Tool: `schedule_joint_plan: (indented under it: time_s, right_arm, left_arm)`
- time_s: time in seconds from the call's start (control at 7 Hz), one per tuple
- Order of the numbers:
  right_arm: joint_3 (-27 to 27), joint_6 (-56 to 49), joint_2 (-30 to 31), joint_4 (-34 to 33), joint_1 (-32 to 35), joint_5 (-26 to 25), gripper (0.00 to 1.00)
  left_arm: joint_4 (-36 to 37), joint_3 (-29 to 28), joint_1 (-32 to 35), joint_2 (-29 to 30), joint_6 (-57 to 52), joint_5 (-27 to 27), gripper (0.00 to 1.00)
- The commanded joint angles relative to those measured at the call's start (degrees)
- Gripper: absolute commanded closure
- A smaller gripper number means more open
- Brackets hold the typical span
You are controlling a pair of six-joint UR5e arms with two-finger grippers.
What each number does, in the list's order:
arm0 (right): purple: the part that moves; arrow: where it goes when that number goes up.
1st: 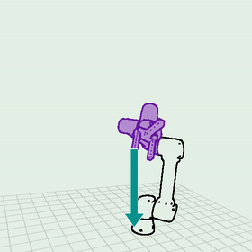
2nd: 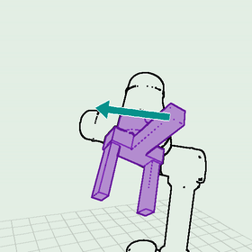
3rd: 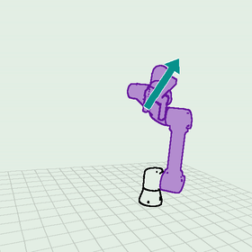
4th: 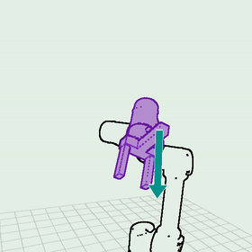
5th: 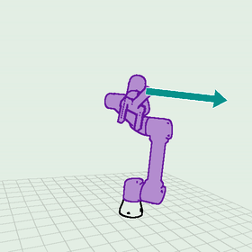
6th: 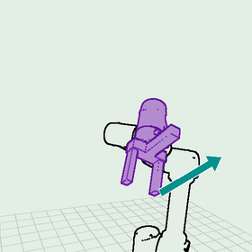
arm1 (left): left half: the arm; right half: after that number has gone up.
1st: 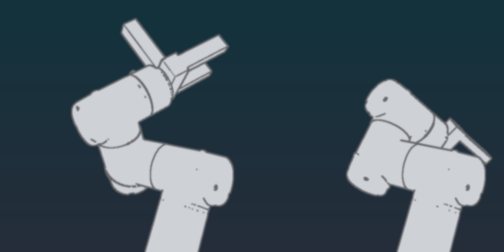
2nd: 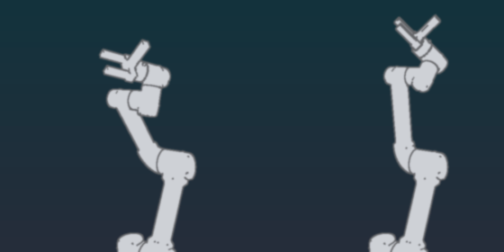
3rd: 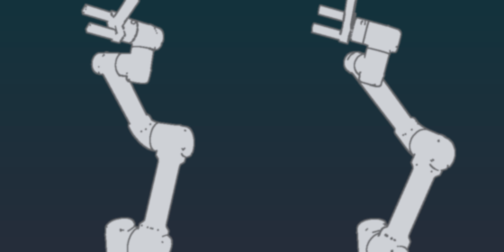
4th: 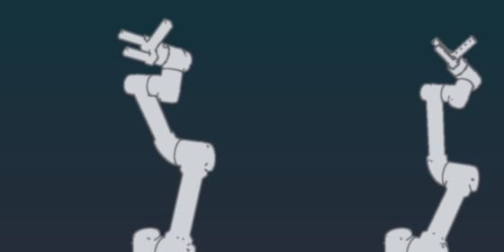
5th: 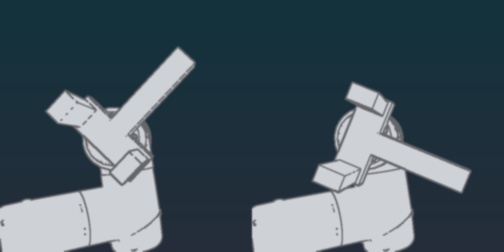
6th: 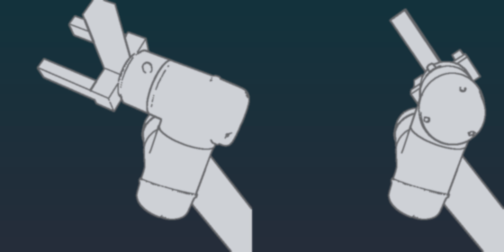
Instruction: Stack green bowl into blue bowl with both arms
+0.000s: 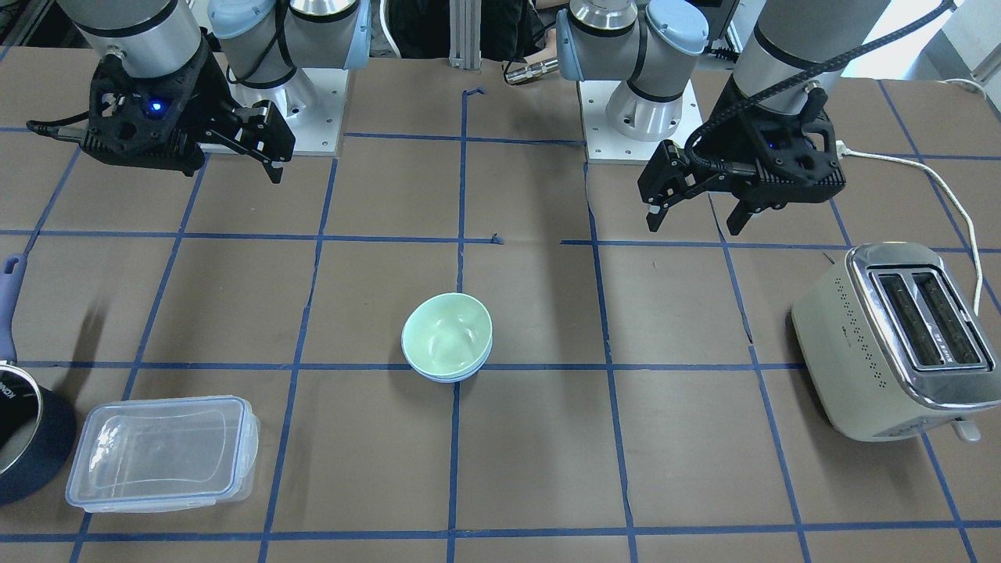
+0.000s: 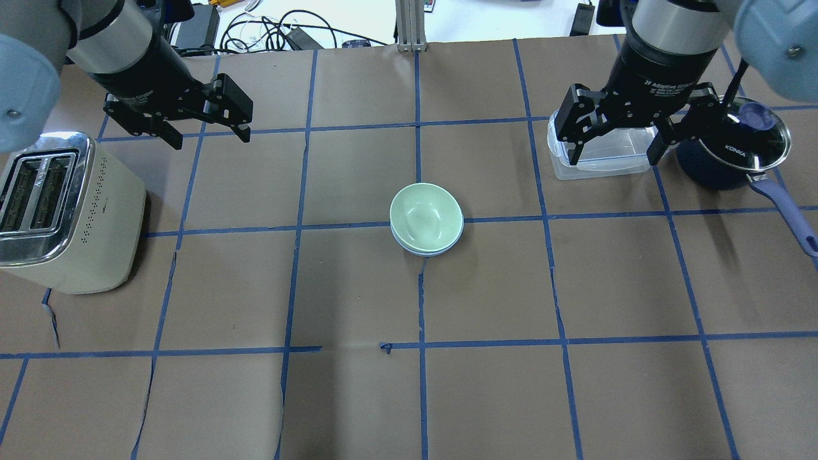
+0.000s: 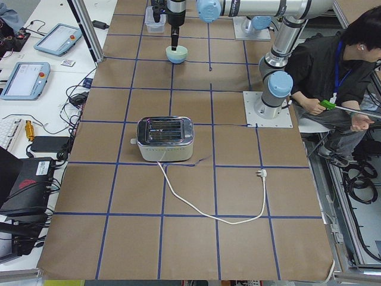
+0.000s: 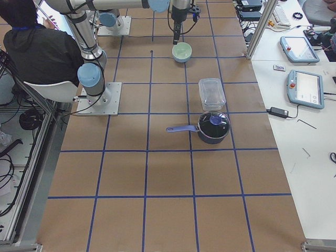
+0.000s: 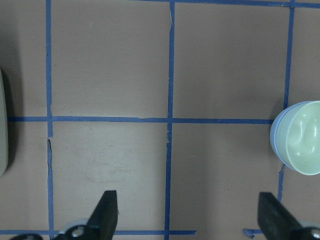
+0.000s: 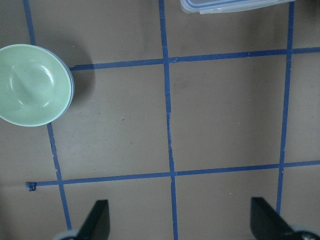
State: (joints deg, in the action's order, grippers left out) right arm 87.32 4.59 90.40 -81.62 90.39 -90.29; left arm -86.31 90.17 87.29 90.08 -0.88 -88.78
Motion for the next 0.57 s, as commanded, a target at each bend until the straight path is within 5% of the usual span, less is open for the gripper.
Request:
schedule_joint_plan:
  time_s: [0.0, 0.43]
  right_arm:
    - [0.04, 2.26, 0.22, -0.47, -0.12, 0.03, 0.0]
    - [0.04, 2.18, 0.22, -0.21, -0.03, 0.2, 0.0]
  left_arm:
    - [0.0, 0.1, -0.01, 0.0, 0.0, 0.01, 0.0]
    - [0.0, 0.18, -0.01, -0.08, 0.0, -0.08, 0.0]
